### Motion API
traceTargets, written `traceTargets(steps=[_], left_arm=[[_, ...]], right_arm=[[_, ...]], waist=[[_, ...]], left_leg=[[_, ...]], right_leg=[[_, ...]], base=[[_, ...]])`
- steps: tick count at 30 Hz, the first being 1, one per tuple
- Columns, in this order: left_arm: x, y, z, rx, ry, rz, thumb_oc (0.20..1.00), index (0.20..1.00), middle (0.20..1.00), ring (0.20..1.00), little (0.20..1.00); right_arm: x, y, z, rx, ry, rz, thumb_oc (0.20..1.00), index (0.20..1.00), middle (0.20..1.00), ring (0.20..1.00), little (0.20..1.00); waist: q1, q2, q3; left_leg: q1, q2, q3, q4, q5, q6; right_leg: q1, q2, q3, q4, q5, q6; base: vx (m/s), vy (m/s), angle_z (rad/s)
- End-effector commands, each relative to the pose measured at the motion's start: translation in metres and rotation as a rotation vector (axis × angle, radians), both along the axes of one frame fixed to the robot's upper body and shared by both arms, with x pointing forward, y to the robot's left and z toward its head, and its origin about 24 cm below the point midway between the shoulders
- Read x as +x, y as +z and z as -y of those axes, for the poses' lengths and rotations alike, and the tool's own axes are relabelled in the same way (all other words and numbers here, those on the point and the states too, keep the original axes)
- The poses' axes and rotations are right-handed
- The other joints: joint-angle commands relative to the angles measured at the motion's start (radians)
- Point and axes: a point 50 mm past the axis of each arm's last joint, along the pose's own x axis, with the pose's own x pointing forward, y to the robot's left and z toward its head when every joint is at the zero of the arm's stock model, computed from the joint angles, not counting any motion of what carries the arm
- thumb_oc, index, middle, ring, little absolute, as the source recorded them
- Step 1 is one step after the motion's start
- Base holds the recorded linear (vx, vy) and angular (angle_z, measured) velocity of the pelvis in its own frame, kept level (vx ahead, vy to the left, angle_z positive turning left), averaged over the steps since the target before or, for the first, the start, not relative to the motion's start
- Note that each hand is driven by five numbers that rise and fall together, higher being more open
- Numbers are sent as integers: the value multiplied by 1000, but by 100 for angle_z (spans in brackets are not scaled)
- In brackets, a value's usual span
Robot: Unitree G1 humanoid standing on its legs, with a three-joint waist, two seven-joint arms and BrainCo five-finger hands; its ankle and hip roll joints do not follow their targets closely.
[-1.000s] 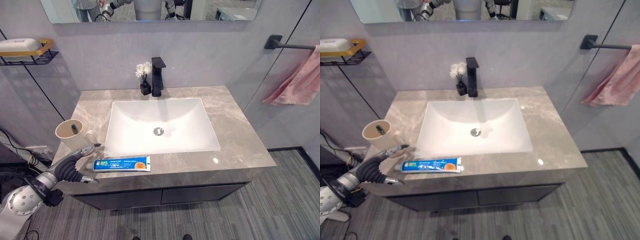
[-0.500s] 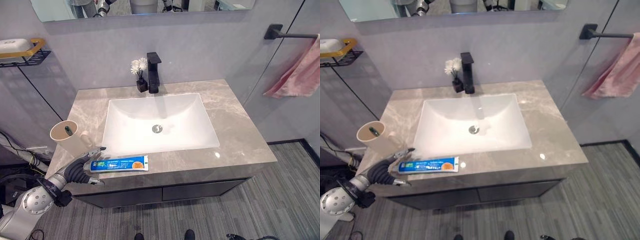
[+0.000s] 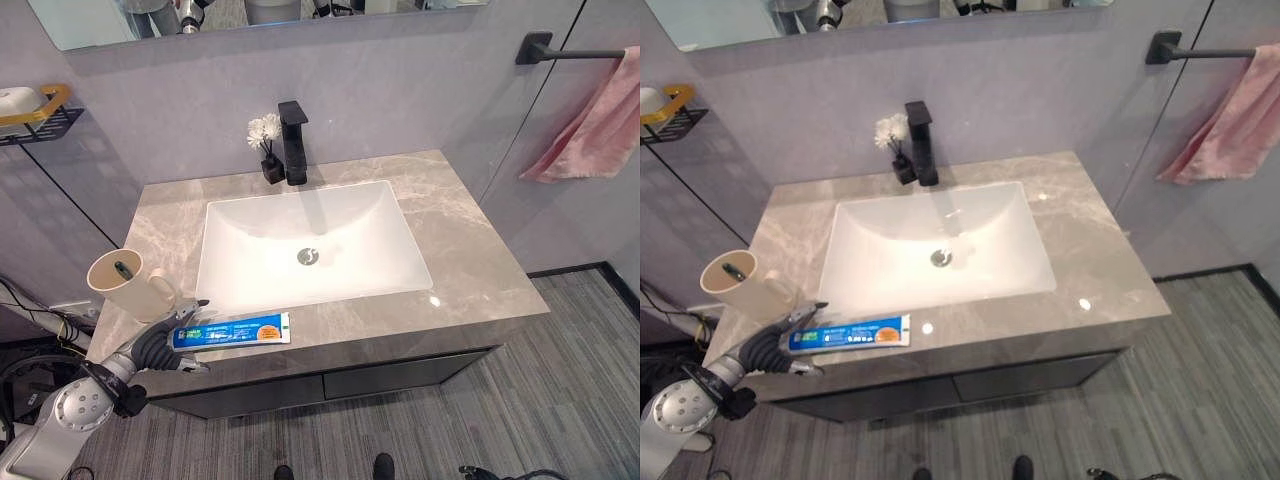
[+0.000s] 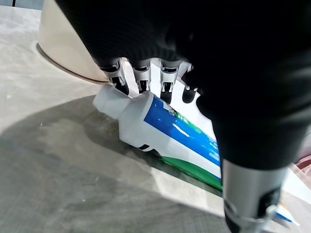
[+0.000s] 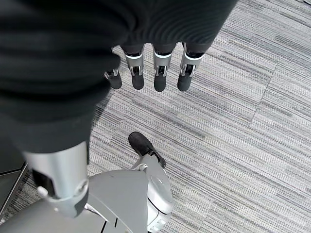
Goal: Put brush and paste in cup on sink, flatten towel.
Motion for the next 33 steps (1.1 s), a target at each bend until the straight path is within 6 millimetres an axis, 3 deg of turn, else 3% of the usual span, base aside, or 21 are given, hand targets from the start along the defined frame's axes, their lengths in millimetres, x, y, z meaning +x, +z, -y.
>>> traceTargets(steps=[1, 18, 19, 22, 24, 26, 33], left_arm=[[15, 14, 8, 2, -27, 107, 1000, 1000, 1000, 1000, 1000], [2, -18, 10, 16, 31, 48, 1000, 1000, 1000, 1000, 1000], [1, -20, 11, 9, 37, 44, 953, 953, 953, 953, 953], [-1, -25, 12, -8, 48, 31, 705, 705, 705, 705, 705], [-3, -29, 12, -17, 59, 21, 410, 410, 410, 410, 410], [-4, -33, 14, -25, 66, 14, 200, 200, 200, 200, 200], [-7, -44, 18, 46, 30, -17, 200, 200, 200, 200, 200]], right_arm=[[20, 5, 5, -39, 31, 36, 1000, 1000, 1000, 1000, 1000], [19, 3, 0, -41, 9, 48, 1000, 1000, 1000, 1000, 1000], [19, 3, 0, -41, 10, 51, 1000, 1000, 1000, 1000, 1000], [19, 3, 0, -42, 6, 55, 1000, 1000, 1000, 1000, 1000], [19, 3, 0, -44, 2, 55, 1000, 1000, 1000, 1000, 1000], [19, 3, -1, -43, -4, 57, 1000, 1000, 1000, 1000, 1000], [21, 4, 0, -51, -13, 74, 1000, 1000, 1000, 1000, 1000]], waist=[[-5, -33, 16], [2, -33, 19], [3, -33, 19], [2, -33, 21], [4, -32, 21], [5, -31, 22], [7, -29, 27]], left_leg=[[15, 27, 17, 9, -26, -15], [15, 28, 22, 9, -28, -14], [14, 29, 22, 9, -28, -15], [11, 30, 20, 9, -26, -15], [9, 32, 20, 9, -25, -16], [8, 35, 20, 9, -24, -17], [8, 38, 17, 9, -21, -19]], right_leg=[[2, -76, 69, 7, 1, 89], [-2, -75, 70, 7, -3, 89], [-3, -75, 70, 7, -3, 89], [-5, -74, 68, 7, -3, 87], [-6, -73, 68, 7, -5, 86], [-6, -73, 66, 7, -5, 85], [-6, -69, 66, 7, -8, 84]], base=[[0, 0, 0], [0, -1, -1], [0, 0, 0], [0, 0, 0], [0, 0, 0], [0, 0, 0], [0, 0, 0]])
